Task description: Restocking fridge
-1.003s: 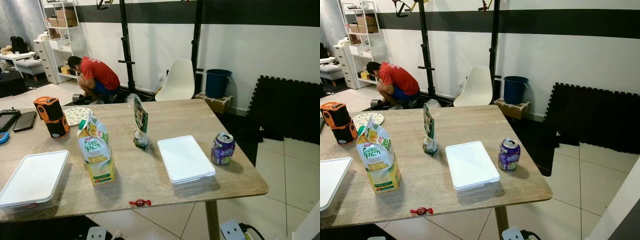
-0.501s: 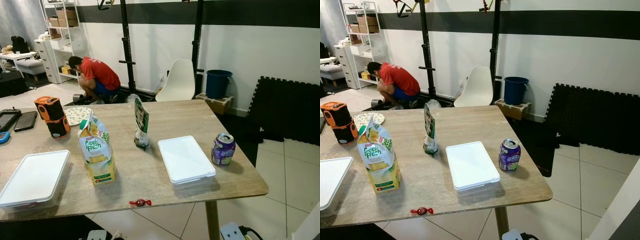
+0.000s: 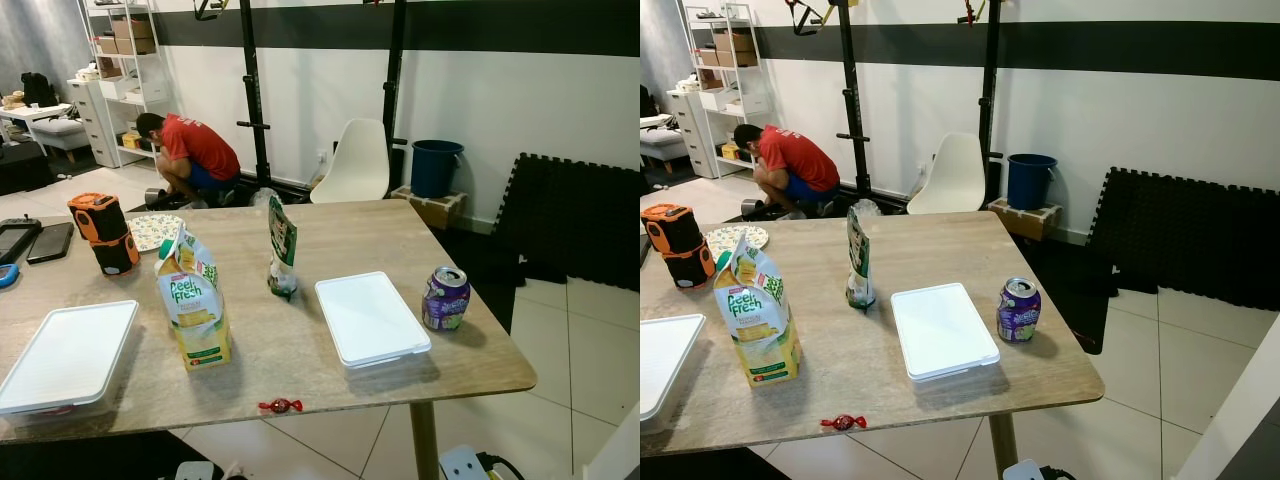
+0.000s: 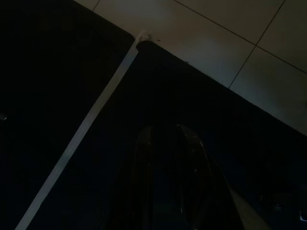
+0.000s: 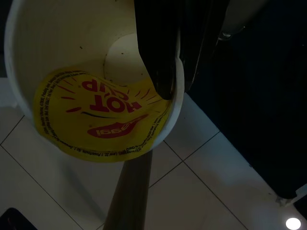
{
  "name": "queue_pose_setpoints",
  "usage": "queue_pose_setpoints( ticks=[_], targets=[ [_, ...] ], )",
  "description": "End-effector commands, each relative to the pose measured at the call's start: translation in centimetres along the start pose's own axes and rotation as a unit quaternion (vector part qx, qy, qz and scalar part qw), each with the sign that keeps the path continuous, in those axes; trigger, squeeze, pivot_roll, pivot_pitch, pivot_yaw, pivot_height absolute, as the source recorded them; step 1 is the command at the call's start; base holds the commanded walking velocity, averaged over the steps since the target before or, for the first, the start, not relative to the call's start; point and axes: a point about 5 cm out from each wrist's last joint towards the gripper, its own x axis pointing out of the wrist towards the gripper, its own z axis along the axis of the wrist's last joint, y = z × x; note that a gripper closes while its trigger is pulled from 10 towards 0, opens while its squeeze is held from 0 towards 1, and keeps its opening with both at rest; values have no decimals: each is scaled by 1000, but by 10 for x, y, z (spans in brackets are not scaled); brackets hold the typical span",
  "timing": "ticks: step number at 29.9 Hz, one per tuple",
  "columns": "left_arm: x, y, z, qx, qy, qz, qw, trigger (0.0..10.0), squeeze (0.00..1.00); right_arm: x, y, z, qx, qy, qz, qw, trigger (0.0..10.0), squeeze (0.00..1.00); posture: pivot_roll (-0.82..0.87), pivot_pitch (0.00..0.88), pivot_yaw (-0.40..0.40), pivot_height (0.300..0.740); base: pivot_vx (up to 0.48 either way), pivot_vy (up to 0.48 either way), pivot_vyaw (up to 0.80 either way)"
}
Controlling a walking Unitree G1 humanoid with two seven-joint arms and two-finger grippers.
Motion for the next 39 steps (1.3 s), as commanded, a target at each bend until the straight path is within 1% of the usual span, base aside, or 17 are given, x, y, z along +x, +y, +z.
queue_pose_setpoints(
  ticks=[1, 6, 14, 20, 24, 32, 33, 35, 37, 38, 39],
  targets=[
    [-1, -3, -4, 0, 2, 0, 1000, 10000, 0, 0, 3, -1, -1, -2, 2, 1000, 10000, 0, 38, 0, -5, 740, 0, 0, 0],
    [0, -2, 0, -1, -4, 0, 1000, 10000, 0, 0, 6, -2, -2, 0, 4, 1000, 10000, 0, 36, 0, 1, 740, 0, 0, 0],
    [2, -4, 7, -1, -8, -1, 1000, 10000, 0, 0, 6, 0, 0, -5, 2, 1000, 10000, 0, 21, 0, 9, 740, 0, 0, 0],
    [3, -4, 10, -4, -6, -5, 1000, 10000, 0, 1, 7, 3, -12, -10, 3, 1000, 10000, 0, 3, 0, 25, 740, 0, 0, 0],
    [5, 0, 17, 2, -8, -9, 1000, 10000, 0, 1, 5, 3, -10, -10, -1, 1000, 10000, 0, 8, 0, 40, 740, 0, 0, 0],
    [6, 4, 22, 6, -8, -16, 1000, 10000, 0, 2, 1, 5, -8, -11, -6, 1000, 10000, 0, 19, 0, 45, 740, 0, 0, 0],
    [6, 9, 24, 6, -7, -14, 1000, 10000, 0, 3, -1, 10, -3, -14, -11, 1000, 10000, 0, 19, 0, 52, 740, 0, 0, 0],
    [7, 17, 30, 3, -8, 1, 1000, 10000, 0, 6, -4, 17, 26, -21, -25, 999, 10000, 0, 20, 0, 65, 740, 0, 0, 0],
    [7, 17, 30, 3, -8, 1, 1000, 10000, 0, 6, -4, 17, 26, -21, -25, 999, 10000, 0, 20, 0, 65, 740, 0, 0, 0],
    [8, 19, 33, 3, -8, 5, 1000, 10000, 0, 7, -3, 20, 37, -22, -28, 999, 10000, 0, 18, 0, 71, 740, 0, 0, 0],
    [8, 19, 33, 3, -8, 5, 1000, 10000, 0, 7, -3, 20, 37, -22, -28, 999, 10000, 0, 18, 0, 71, 740, 0, 0, 0]
  ],
)
